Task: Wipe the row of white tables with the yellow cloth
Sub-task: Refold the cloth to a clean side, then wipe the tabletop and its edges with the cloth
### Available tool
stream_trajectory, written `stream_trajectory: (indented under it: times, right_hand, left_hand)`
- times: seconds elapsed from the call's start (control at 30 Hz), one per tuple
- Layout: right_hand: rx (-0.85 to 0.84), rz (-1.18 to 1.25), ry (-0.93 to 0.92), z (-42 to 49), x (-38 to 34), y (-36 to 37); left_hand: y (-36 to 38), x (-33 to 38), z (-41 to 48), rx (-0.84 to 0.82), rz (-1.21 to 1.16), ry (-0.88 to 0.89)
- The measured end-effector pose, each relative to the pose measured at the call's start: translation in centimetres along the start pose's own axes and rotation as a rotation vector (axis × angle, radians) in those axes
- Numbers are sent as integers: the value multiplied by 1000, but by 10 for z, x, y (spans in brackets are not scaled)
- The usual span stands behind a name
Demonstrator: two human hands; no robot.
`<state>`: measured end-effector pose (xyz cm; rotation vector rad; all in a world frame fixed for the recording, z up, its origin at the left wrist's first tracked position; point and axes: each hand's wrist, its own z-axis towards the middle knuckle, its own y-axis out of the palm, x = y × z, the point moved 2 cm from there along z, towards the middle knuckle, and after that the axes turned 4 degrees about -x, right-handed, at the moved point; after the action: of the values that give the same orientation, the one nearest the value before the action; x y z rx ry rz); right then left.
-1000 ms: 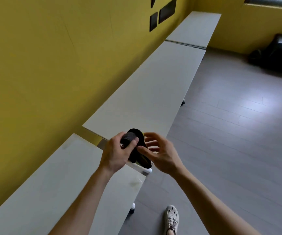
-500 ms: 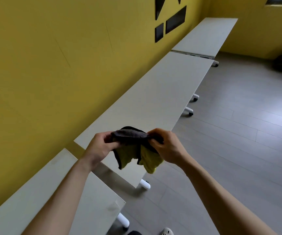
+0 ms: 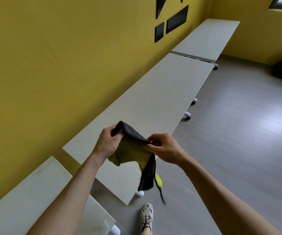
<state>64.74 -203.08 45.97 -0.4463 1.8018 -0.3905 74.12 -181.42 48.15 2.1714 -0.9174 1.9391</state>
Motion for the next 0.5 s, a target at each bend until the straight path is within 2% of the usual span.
stream_trajectory:
  times: [0.1, 0.23, 0.3, 0.43, 0.5]
  right_hand:
    - [-57, 52, 4, 23, -15, -1]
    - [12, 132, -76, 69, -39, 2]
    - [23, 66, -95, 88, -49, 0]
    - [-18, -160, -87, 120, -59, 9]
    - [-4, -201, -66, 141, -60, 11]
  left_hand:
    - [-8, 15, 19, -94, 52, 32]
    - [-32, 31, 44, -275, 241, 73]
    - [-51, 30, 56, -361, 340, 57]
    - [-94, 3, 89, -341, 832, -120]
    - [-114, -14, 105, -277, 944, -172]
